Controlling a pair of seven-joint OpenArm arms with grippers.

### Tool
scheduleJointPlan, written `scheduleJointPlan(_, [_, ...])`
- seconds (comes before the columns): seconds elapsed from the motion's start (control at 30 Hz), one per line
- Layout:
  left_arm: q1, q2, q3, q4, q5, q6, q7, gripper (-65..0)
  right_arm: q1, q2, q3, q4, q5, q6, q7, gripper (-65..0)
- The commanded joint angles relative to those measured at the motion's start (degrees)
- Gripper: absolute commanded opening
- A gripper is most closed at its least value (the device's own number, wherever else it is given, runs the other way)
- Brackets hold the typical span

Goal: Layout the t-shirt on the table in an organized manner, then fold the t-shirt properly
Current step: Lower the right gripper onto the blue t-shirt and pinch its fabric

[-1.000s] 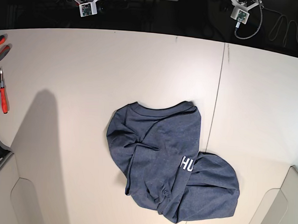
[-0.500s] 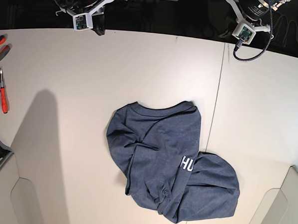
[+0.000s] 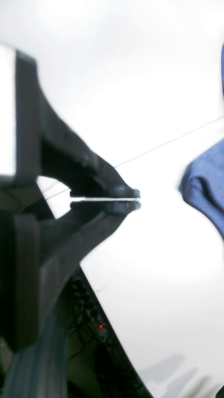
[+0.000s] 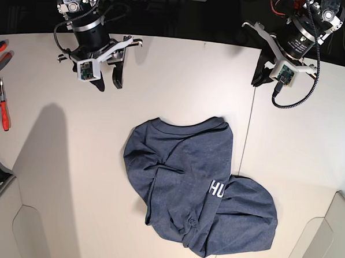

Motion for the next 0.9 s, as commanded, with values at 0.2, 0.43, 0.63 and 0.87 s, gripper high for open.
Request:
scheduleJointPlan(0.2, [-2.23, -0.13, -0.17, 0.96, -0.46, 3.23, -1.05, -41.1, 6.69, -1.97, 0.02, 0.96, 0.17, 0.02, 0.66, -38.0])
scheduleJointPlan(0.43, [-3.45, -0.15, -0.17, 0.94, -0.44, 5.14, -1.01, -41.1, 15.98, -6.54, 0.00, 0.39, 1.31, 0.28, -4.22, -29.5])
scheduleJointPlan(0.63, [-3.63, -0.13, -0.17, 0.94, -0.46, 5.14, -1.01, -41.1, 26.29, -12.13, 0.02, -11.61, 2.54, 0.50, -4.87, -29.4])
scheduleJointPlan(0.87, [-3.61, -0.13, -0.17, 0.94, -0.46, 5.14, 0.52, -41.1, 45.92, -14.53, -0.17, -34.75, -0.11, -0.83, -4.72, -29.4])
